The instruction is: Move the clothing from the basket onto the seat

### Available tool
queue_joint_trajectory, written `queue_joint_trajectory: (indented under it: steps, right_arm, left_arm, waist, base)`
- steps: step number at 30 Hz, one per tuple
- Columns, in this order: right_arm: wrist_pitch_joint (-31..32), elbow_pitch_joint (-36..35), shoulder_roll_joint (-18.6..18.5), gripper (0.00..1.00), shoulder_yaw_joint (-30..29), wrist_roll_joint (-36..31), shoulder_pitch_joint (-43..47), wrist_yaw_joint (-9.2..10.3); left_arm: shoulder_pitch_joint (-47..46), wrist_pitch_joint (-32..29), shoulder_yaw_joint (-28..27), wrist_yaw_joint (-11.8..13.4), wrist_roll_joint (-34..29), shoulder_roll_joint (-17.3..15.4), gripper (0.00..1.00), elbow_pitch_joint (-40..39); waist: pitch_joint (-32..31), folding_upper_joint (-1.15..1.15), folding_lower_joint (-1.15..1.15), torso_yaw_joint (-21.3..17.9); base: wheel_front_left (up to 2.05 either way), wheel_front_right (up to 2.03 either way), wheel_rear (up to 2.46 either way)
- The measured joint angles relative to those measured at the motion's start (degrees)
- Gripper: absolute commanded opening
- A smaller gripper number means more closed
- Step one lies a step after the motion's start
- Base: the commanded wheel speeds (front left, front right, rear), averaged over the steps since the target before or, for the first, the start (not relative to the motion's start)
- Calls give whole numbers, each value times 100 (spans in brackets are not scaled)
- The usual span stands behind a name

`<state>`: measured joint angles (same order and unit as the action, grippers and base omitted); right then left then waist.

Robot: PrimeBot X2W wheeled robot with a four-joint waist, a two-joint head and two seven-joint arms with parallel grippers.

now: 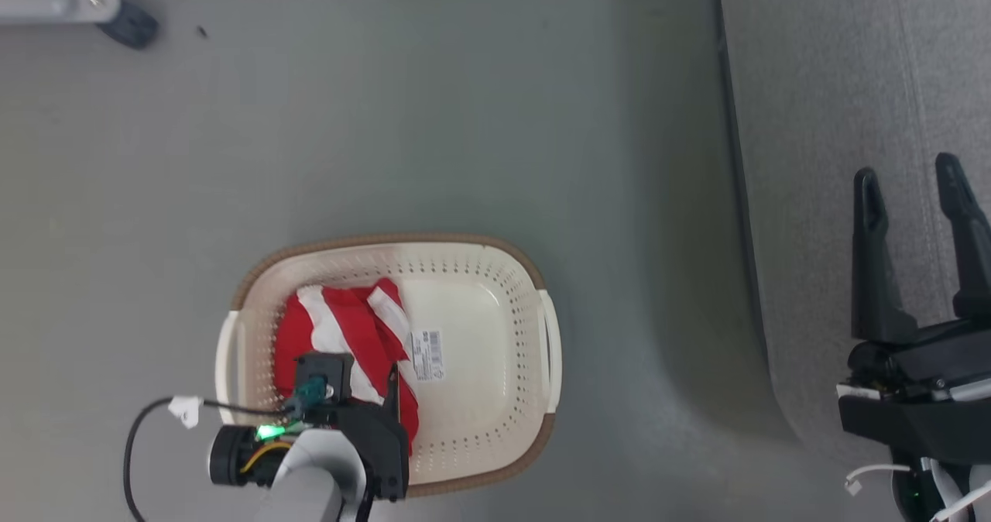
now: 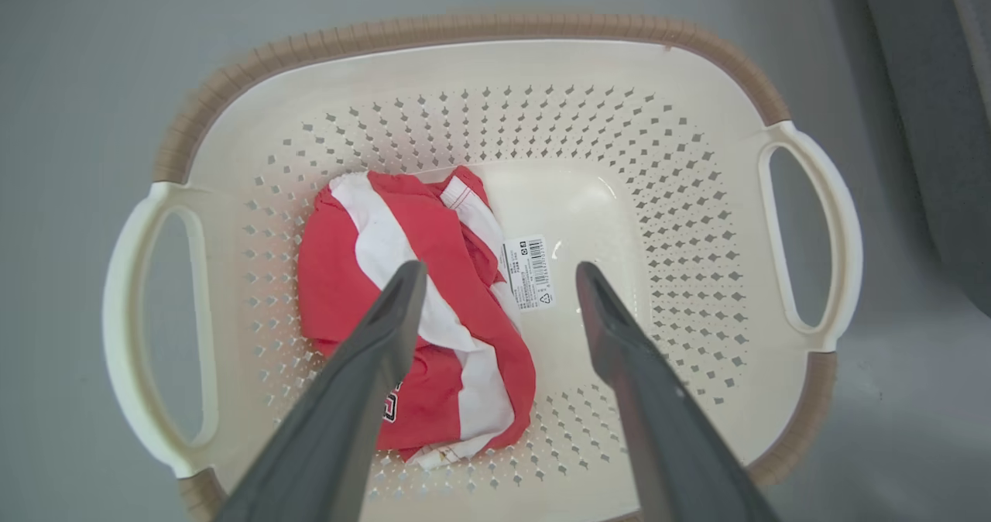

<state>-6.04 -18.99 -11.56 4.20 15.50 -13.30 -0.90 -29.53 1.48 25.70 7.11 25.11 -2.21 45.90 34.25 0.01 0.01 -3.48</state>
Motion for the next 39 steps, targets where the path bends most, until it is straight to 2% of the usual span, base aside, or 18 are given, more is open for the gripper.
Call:
queue_joint_trajectory:
  steps: [10,21,39]
  right_arm:
    - [-1,-313,66,100,-24,36,-381,45]
    - [-109,-247,183,100,-23,208,-514,45]
    - [-313,-224,202,100,-23,224,-617,37]
  left_arm:
    - [-859,-259,-281,0,-203,-7,100,771]
    - [-1423,-391,-513,0,-427,-285,100,1477]
    - [-1947,-599,-840,0,-495,-268,100,2264]
  waist:
    - [855,0,0,-296]
    - [1648,0,0,-663]
    - [2231,0,-1,-924]
  base:
    - [0,0,0]
    - [0,0,0]
    - [0,0,0]
